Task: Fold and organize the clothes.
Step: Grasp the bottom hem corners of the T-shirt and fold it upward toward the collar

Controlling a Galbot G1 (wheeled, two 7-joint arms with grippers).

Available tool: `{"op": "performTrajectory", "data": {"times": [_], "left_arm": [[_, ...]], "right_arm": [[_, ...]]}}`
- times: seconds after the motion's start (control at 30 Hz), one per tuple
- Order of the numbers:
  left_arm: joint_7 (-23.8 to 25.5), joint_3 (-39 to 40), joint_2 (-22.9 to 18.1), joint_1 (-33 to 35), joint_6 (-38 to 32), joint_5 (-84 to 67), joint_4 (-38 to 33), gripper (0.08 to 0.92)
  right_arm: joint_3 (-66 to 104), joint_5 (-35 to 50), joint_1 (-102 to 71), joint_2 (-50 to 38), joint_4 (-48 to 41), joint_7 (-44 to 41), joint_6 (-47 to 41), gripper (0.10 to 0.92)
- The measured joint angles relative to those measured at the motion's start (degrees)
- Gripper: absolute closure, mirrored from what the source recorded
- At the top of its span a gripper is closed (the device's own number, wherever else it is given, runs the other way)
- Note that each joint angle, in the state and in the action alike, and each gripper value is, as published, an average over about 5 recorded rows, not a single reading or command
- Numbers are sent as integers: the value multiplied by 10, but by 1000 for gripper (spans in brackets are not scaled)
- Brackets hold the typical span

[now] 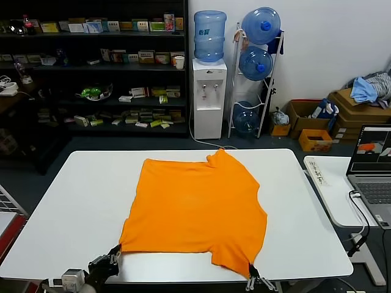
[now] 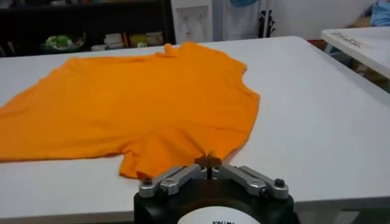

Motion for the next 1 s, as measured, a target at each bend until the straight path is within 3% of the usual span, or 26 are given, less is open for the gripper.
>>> {"op": "performTrajectory", "data": {"times": [0.2, 0.4, 1.0], "left_arm": [[-18, -11, 38, 48, 11, -44, -42, 908], [-33, -9, 51, 60, 10, -69, -62, 908], [-18, 23, 59, -124, -34, -106, 14, 908]], "right_arm": [[0, 6, -41, -22, 34, 0, 12, 901], [6, 23, -27, -27, 42, -5, 19, 901], [-4, 122, 214, -60, -60, 15, 21, 901]]}}
